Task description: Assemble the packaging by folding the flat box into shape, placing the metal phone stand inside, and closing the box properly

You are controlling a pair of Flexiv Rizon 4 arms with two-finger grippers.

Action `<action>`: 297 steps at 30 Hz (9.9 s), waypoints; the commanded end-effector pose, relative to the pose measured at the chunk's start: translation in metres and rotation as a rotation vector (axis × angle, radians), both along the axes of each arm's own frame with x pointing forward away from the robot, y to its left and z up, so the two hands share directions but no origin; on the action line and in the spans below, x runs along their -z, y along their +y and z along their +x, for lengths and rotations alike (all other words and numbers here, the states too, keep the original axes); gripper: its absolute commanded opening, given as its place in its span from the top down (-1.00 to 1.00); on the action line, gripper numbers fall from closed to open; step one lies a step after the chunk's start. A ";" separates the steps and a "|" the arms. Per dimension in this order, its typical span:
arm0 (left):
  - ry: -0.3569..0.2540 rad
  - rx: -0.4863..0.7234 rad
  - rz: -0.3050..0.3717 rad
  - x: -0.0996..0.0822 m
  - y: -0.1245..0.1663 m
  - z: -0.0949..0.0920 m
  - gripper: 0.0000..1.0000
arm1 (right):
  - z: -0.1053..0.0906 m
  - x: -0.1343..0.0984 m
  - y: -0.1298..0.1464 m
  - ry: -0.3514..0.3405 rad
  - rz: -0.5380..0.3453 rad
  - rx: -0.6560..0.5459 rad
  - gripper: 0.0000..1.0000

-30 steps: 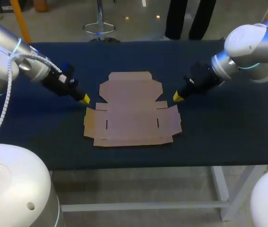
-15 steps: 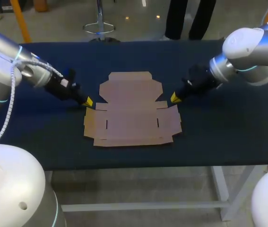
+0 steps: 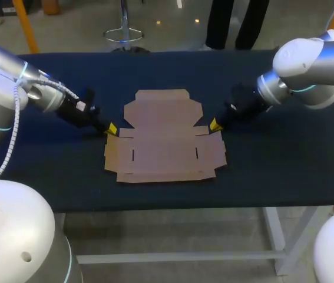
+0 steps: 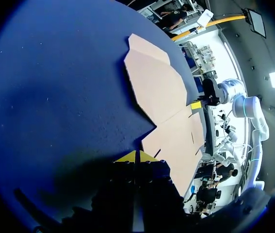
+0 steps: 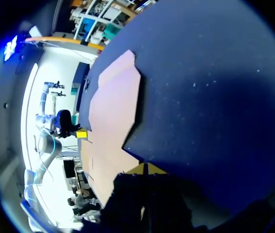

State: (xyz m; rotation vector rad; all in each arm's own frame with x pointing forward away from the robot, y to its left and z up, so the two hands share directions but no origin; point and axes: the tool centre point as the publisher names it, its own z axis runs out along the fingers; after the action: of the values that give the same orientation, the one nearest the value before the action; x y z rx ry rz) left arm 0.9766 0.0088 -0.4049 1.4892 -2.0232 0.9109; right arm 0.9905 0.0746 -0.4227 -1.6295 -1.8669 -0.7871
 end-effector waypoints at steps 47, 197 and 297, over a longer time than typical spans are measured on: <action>-0.004 0.013 -0.016 0.009 -0.020 0.001 1.00 | 0.004 0.006 0.015 -0.027 0.083 -0.001 1.00; -0.038 -0.167 0.368 -0.060 -0.038 -0.021 1.00 | -0.014 -0.056 0.011 0.013 -0.177 0.115 1.00; 0.086 -0.184 0.069 -0.019 -0.013 -0.212 1.00 | -0.198 -0.008 -0.013 0.116 -0.010 0.069 1.00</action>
State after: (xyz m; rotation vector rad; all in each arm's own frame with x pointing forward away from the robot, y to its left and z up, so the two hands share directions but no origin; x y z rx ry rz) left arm 0.7627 -0.0045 -0.3836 1.7480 -1.8991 0.8420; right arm 0.7871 0.0597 -0.4091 -1.7318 -1.7505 -0.7005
